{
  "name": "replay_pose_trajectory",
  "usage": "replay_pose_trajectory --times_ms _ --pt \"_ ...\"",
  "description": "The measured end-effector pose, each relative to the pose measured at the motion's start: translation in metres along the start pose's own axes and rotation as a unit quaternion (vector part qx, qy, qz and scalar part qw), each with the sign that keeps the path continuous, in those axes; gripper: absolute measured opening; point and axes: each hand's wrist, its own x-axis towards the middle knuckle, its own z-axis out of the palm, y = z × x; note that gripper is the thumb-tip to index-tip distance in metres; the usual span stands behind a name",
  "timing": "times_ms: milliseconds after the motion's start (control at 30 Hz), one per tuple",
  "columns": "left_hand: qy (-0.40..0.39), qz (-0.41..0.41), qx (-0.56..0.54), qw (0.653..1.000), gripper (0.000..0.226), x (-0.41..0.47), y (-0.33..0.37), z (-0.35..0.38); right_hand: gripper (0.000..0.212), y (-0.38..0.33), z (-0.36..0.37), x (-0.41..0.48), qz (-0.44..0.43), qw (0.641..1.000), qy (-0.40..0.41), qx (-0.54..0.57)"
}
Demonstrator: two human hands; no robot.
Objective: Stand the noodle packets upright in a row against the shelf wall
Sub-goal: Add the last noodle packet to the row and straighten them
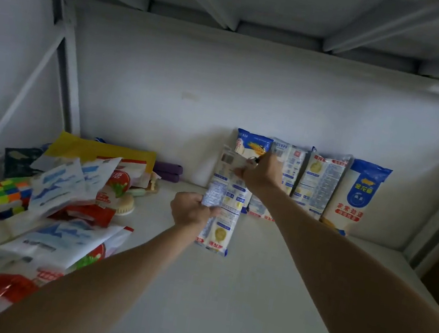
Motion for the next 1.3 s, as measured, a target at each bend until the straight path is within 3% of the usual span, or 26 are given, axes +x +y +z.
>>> replay_pose_trajectory --times_ms 233,433,633,933,1167,1300 --pt "0.037 0.007 -0.044 0.998 0.034 0.060 0.003 -0.001 0.057 -0.028 0.034 0.043 -0.073 0.995 -0.012 -0.066" --pt "0.051 0.020 -0.035 0.998 0.034 0.102 0.001 0.010 0.044 -0.035 0.060 0.078 -0.115 0.988 -0.012 -0.100" --pt "0.078 0.018 -0.099 0.992 0.029 0.133 0.000 0.027 0.026 -0.038 0.073 0.108 -0.169 0.976 0.004 -0.139" --pt "0.104 0.076 -0.054 0.990 0.035 0.164 -0.015 0.053 0.016 -0.019 0.083 0.126 -0.162 0.980 0.002 -0.120" --pt "0.096 0.133 0.041 0.986 0.035 0.155 -0.021 0.053 0.037 -0.017 0.064 0.101 -0.160 0.983 -0.062 -0.072" --pt "0.051 0.134 0.141 0.980 0.056 0.136 -0.031 0.048 0.052 0.002 0.032 0.061 -0.189 0.973 -0.114 -0.068"
